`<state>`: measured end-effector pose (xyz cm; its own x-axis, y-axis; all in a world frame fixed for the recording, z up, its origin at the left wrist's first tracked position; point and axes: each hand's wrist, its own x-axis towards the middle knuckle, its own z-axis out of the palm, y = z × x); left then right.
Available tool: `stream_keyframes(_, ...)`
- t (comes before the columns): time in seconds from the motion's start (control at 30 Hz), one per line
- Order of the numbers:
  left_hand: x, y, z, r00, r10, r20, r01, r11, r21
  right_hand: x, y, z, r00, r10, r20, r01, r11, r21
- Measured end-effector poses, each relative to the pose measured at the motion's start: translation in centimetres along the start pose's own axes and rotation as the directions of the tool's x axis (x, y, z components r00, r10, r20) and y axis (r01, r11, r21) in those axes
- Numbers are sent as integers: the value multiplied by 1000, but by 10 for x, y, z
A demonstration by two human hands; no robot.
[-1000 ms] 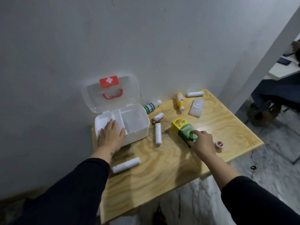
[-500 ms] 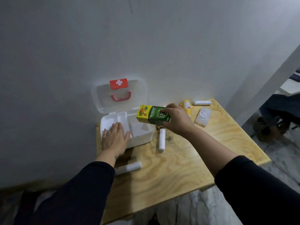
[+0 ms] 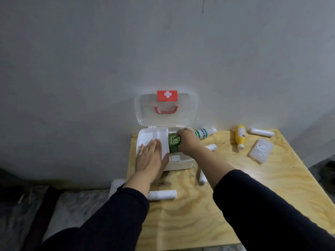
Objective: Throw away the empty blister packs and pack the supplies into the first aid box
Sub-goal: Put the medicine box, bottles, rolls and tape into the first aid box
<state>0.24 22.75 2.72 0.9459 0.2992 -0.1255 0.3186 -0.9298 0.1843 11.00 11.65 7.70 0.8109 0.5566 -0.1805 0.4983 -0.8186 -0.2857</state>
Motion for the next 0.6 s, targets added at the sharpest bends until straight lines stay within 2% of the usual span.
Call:
stream_keyframes(0.13, -1, -1, -1, 1000, -3, 9, 3, 1000, 2, 9, -1, 20, 998, 62, -14, -62, 997, 39)
stream_keyframes(0.27, -2, -1, -5, 1000, -1, 27, 2, 1000, -7, 12, -4, 27, 996, 66, -57, -63, 996, 67)
stream_keyframes(0.43, 1, 0, -16, 999, -13, 50, 13, 1000, -9, 9, -3, 10, 997, 76, -2, -74, 983, 169)
stream_keyframes(0.6, 18, 9, -55, 990, 129, -58, -127, 991, 47, -12, 14, -25, 981, 166, -99, -138, 962, 237)
